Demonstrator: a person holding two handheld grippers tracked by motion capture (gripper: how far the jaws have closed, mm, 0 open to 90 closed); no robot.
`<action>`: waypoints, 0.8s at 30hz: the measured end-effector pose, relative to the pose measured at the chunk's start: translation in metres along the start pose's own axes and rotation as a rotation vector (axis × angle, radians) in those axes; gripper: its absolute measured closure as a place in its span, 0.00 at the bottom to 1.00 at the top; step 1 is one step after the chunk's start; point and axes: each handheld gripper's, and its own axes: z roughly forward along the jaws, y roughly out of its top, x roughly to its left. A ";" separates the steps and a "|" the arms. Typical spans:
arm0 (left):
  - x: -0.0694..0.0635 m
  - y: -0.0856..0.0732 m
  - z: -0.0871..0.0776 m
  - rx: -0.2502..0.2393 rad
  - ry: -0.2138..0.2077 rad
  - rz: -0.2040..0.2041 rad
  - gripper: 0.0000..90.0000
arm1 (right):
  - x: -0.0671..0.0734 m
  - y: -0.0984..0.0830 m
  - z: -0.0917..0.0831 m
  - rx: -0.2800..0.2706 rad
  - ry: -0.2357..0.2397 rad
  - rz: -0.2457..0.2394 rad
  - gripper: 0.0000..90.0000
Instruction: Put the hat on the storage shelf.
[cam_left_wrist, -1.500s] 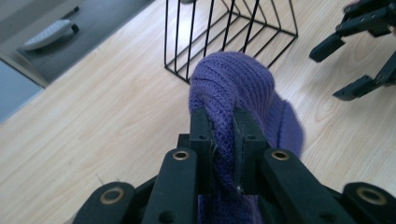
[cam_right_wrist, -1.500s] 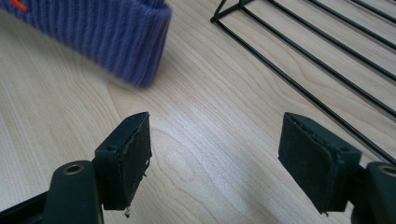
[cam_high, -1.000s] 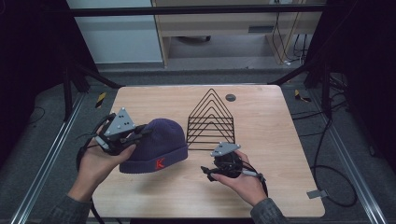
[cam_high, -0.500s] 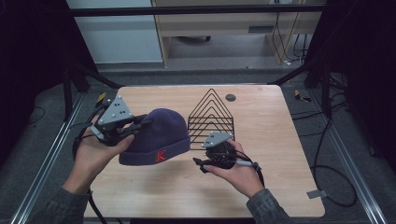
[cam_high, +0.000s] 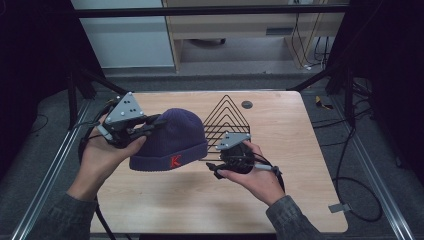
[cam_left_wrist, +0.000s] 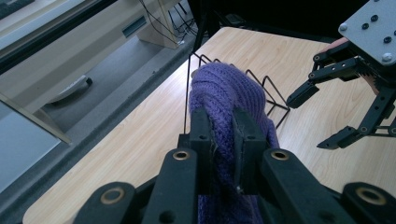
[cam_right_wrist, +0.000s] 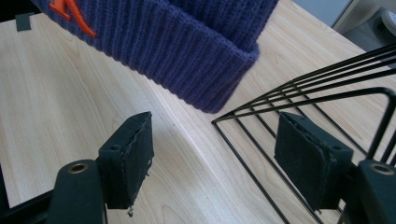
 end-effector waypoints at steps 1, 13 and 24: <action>0.000 0.001 0.001 -0.005 -0.002 -0.002 0.89 | -0.001 0.001 -0.001 -0.001 0.002 0.001 0.31; 0.005 0.017 0.007 -0.035 -0.016 -0.001 0.89 | -0.008 0.002 -0.012 -0.001 0.009 0.018 0.28; 0.001 0.031 0.011 -0.066 -0.023 0.007 0.89 | -0.016 0.002 -0.021 -0.019 0.023 0.026 0.31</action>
